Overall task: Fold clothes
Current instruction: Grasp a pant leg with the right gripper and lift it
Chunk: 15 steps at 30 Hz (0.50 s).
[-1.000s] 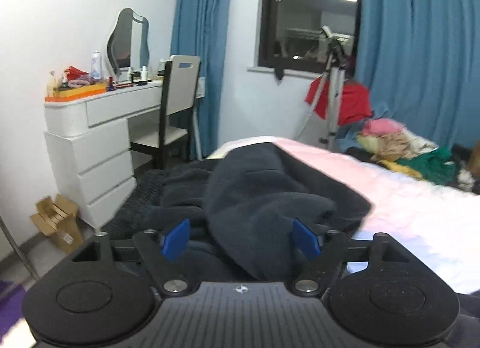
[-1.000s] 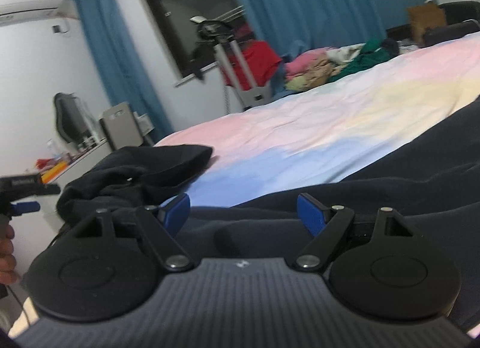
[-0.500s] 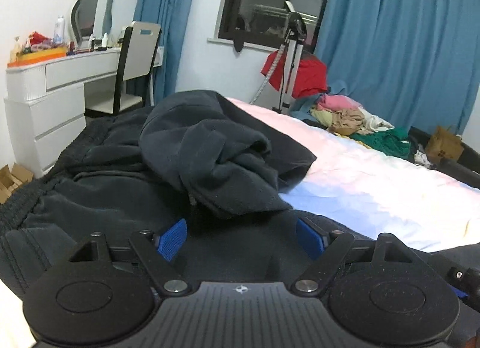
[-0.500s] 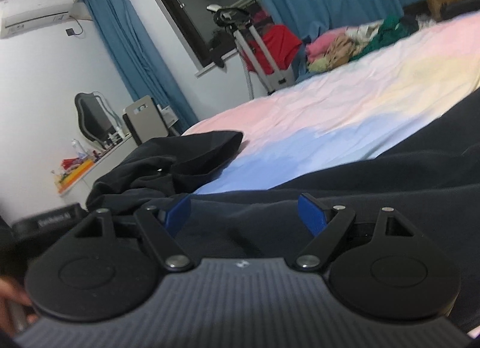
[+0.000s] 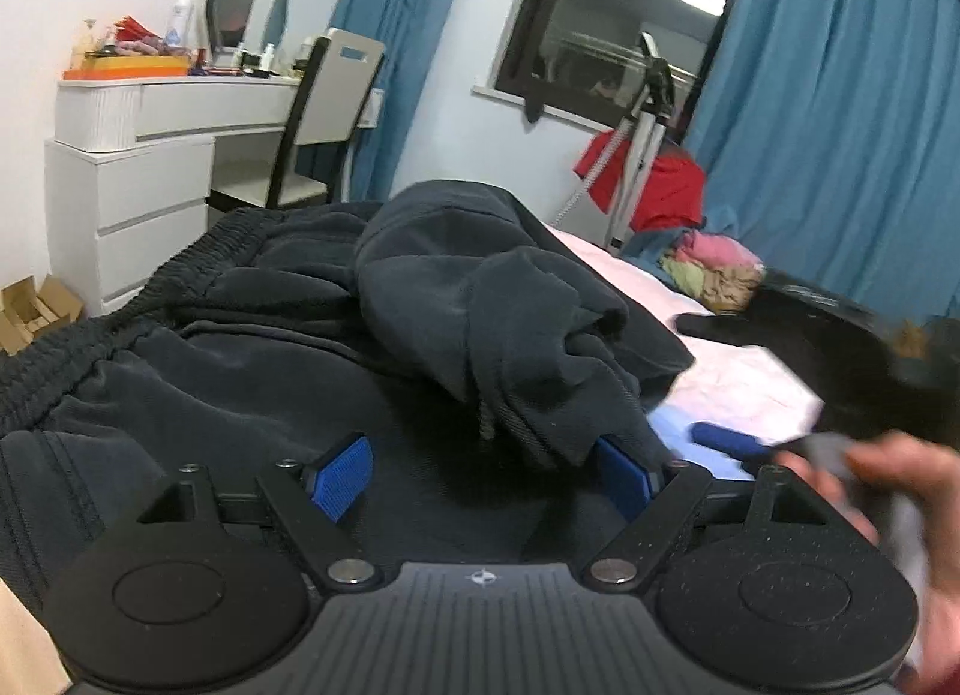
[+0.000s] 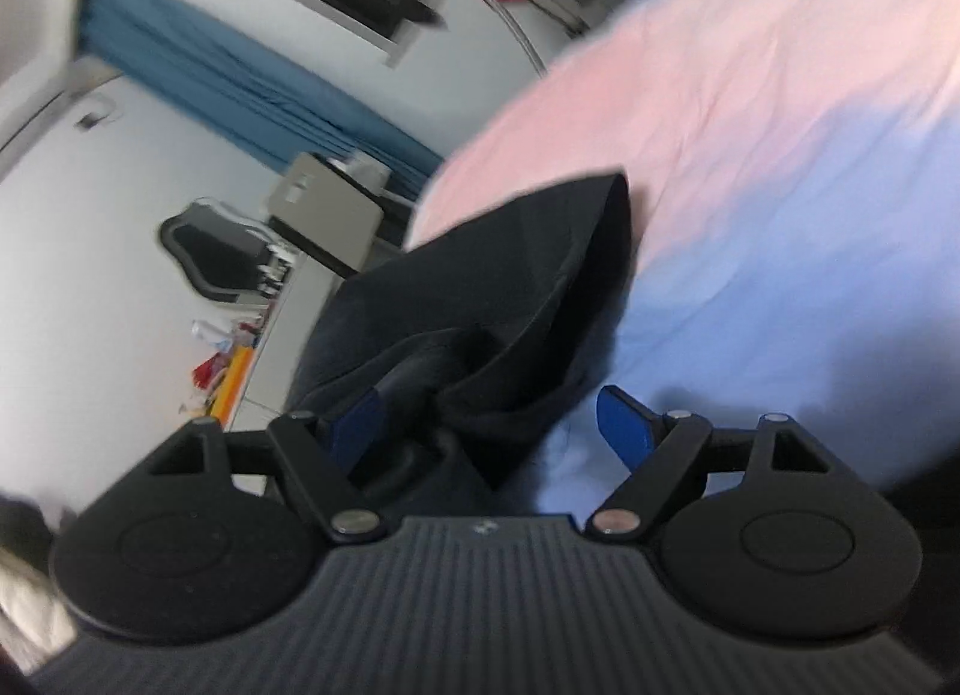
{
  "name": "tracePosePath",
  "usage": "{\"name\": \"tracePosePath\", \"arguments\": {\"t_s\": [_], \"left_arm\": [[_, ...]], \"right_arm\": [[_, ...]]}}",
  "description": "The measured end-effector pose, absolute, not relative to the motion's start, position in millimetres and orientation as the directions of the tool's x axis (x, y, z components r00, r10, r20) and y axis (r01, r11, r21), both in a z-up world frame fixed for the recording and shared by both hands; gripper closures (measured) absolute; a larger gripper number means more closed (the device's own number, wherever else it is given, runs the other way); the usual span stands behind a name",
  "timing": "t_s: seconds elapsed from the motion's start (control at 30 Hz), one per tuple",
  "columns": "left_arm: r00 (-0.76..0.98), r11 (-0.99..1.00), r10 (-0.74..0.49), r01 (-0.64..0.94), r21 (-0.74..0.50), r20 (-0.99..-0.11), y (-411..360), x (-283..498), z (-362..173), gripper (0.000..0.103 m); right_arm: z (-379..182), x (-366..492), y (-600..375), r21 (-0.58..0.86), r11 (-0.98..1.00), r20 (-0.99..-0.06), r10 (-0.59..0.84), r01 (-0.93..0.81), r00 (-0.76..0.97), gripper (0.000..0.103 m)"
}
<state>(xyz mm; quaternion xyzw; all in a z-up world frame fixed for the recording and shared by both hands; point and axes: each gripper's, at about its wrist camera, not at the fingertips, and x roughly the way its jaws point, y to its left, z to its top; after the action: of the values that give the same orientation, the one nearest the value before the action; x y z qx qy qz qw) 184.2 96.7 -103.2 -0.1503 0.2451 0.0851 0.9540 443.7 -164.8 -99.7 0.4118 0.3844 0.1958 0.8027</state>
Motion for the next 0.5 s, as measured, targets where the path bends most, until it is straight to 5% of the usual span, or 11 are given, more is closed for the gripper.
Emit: {"name": "tracePosePath", "arguments": {"t_s": [0.2,0.23,0.27,0.3,0.5], "left_arm": [[0.871,0.955,0.054,-0.188,-0.228,-0.488,87.4,186.3,-112.2,0.019],[0.872,0.958,0.049,-0.179,-0.225,-0.488,85.9,186.6,-113.7,0.019],[0.872,0.960,0.043,-0.171,-0.223,-0.487,84.3,186.9,-115.2,0.019],[0.873,0.962,0.037,-0.163,-0.220,-0.486,82.8,187.3,-116.7,0.019],[0.882,0.972,0.005,-0.114,-0.204,-0.471,72.2,187.0,-123.2,0.019]], "right_arm": [[-128.3,488.0,-132.9,0.801,0.582,-0.537,0.590,0.144,0.603,0.023],[-124.5,490.0,-129.5,0.776,0.615,-0.556,0.565,0.139,0.609,0.044],[-119.2,489.3,-129.6,0.754,0.644,-0.571,0.539,0.135,0.619,0.086],[-113.8,488.2,-130.3,0.730,0.671,-0.584,0.512,0.131,0.630,0.095],[-65.7,467.1,-182.1,0.617,0.783,-0.560,0.370,0.075,0.741,0.096]]}}
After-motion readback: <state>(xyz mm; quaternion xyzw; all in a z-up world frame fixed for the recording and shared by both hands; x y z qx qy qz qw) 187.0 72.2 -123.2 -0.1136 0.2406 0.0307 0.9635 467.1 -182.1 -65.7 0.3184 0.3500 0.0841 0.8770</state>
